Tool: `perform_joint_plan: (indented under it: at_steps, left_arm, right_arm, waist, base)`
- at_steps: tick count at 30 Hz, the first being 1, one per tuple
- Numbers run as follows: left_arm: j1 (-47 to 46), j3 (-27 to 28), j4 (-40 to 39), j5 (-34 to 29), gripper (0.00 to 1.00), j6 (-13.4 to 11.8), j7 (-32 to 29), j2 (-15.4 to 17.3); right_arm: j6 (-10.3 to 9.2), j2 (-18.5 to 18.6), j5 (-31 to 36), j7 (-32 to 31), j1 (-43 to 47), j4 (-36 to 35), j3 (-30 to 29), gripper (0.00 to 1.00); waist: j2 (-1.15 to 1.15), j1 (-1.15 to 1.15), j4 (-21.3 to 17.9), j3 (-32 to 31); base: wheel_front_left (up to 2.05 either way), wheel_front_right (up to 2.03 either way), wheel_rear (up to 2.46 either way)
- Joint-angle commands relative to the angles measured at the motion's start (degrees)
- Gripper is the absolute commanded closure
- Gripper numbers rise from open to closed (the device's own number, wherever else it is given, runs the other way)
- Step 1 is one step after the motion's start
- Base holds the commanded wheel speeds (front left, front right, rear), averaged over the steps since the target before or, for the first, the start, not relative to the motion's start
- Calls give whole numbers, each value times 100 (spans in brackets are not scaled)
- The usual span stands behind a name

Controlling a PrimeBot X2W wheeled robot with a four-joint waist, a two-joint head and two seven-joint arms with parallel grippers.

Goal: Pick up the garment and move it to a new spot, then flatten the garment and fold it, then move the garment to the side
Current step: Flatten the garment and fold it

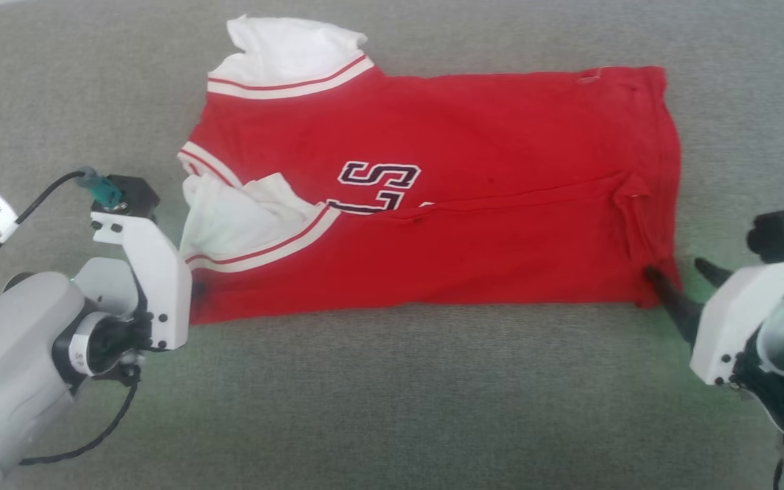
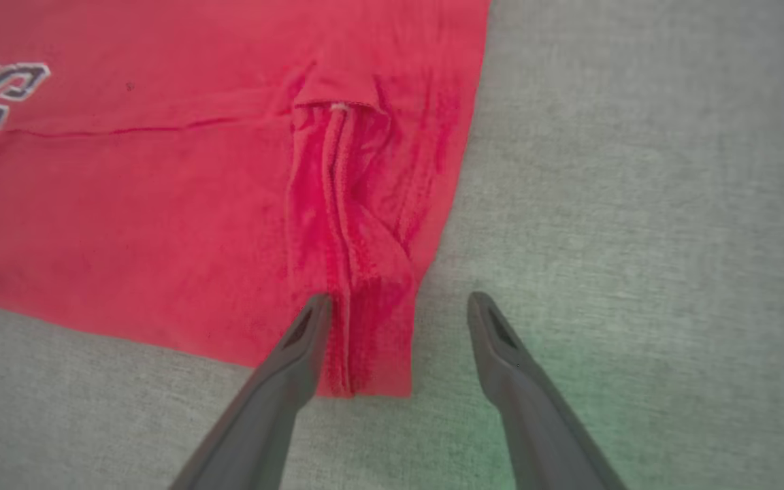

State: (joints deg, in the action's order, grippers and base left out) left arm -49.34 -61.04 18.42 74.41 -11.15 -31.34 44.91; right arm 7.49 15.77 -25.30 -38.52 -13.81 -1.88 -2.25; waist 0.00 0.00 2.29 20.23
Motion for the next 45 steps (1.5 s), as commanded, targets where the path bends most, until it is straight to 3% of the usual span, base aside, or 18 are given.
perform_joint_plan:
  at_steps: [1, 6, 7, 8, 16, 21, 27, 34, 41, 45]
  left_arm:
    - [149, -142, 31, -17, 100, 45, -28, -129]
    - [148, -165, 115, -21, 100, 108, 19, -264]
    - [147, -166, 136, -26, 100, 121, 32, -286]
    - [148, -170, 155, -38, 100, 137, 55, -305]
    - [152, -128, 273, -7, 100, 226, 102, -307]
    - [103, -71, 95, 27, 100, 95, -7, -106]
    - [55, -41, -362, -20, 100, -111, -126, 154]
    - [159, -48, -1234, -69, 100, -557, -287, 578]
    - [523, -100, -2076, -13, 100, -1026, -291, 984]
    - [775, -153, -2088, 93, 100, -1099, -222, 960]
  right_arm:
    - [0, 31, 1, -99, -123, 93, 50, 0]
    - [0, 17, -12, -625, -293, 781, 254, 0]
    - [0, 30, 19, -740, -313, 907, 303, 9]
    - [0, 46, 13, -847, -324, 1006, 369, 99]
    - [-8, 299, -105, -991, -523, 1059, 403, 100]
    - [-7, 510, -229, -1212, -489, 770, 359, 100]
    - [-5, 688, -341, -1516, -353, 311, 265, 100]
    - [-5, 748, -482, -2079, 114, -555, -5, 100]
    - [-5, 555, -513, -2494, 715, -1216, -370, 100]
    - [-5, 369, -423, -2443, 937, -1122, -409, 100]
  waist:
    - [0, 0, 64, 39]
    - [0, 0, 185, 82]
    - [0, 0, 204, 87]
    - [0, 0, 218, 89]
    - [0, 0, 271, 67]
    - [0, 0, 276, -8]
    - [0, 0, 313, -75]
    - [0, 0, 363, -147]
    - [0, 0, 361, -130]
    - [0, 0, 327, -95]
  base:
    - [0, 0, 0]
    - [0, 0, 0]
    - [0, 0, 0]
    - [0, 0, 0]
    - [0, 0, 0]
    - [0, 0, 0]
    - [0, 0, 0]
    - [0, 0, 0]
    - [0, 0, 0]
    - [0, 0, 0]
